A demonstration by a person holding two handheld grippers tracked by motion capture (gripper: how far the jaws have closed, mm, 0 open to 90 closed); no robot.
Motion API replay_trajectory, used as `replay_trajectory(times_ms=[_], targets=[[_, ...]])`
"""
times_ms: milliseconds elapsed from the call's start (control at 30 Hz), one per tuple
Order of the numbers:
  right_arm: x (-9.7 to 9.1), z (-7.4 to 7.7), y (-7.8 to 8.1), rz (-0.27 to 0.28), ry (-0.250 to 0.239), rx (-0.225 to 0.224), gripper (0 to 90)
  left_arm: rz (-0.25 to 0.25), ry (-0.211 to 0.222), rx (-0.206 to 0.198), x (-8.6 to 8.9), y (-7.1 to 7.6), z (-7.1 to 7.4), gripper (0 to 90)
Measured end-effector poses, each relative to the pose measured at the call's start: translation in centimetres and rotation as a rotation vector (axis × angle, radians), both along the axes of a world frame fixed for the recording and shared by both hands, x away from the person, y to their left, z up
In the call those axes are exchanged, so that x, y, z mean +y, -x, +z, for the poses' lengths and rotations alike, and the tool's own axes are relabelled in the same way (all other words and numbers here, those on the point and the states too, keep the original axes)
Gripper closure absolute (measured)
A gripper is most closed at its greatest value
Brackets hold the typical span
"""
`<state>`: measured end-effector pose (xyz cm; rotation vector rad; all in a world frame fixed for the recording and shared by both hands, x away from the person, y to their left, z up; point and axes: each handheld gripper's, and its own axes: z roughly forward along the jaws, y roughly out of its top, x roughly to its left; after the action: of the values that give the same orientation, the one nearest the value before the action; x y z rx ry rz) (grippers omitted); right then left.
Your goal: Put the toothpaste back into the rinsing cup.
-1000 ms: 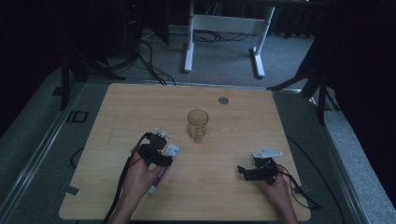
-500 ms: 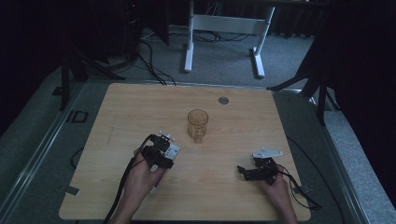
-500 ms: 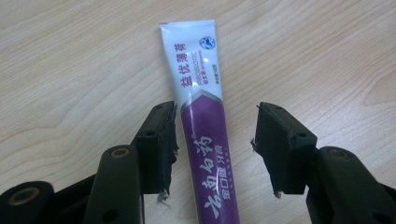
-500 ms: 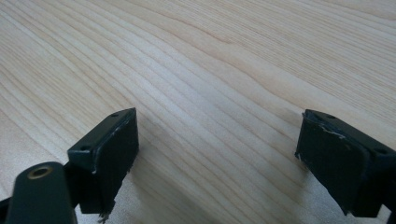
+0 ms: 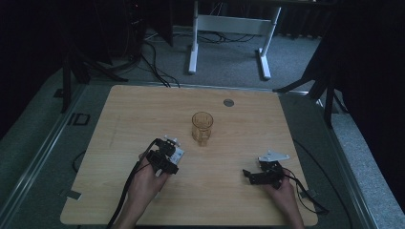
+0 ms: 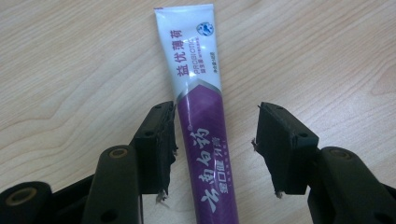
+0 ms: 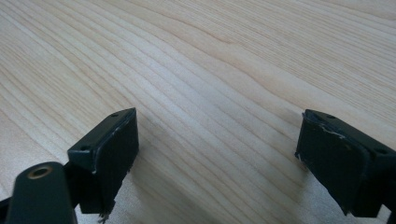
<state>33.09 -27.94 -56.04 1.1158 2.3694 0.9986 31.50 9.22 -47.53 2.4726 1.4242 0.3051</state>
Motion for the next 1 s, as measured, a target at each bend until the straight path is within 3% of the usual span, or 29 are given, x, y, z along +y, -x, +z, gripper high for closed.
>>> replay_trajectory(times_ms=[367, 533, 1000], targets=[[0.0, 0.0, 0.0, 0.0, 0.0, 0.0, 12.6, -0.006, -0.037, 0.032, -0.4, -0.1, -0.6, 46.8], [0.0, 0.0, 0.0, 0.0, 0.0, 0.0, 12.6, -0.008, -0.024, 0.044, -0.5, -0.2, -0.7, 46.8], [0.0, 0.0, 0.0, 0.0, 0.0, 0.0, 12.6, -0.002, -0.053, 0.069, -0.5, -0.4, -1.5, 48.3]])
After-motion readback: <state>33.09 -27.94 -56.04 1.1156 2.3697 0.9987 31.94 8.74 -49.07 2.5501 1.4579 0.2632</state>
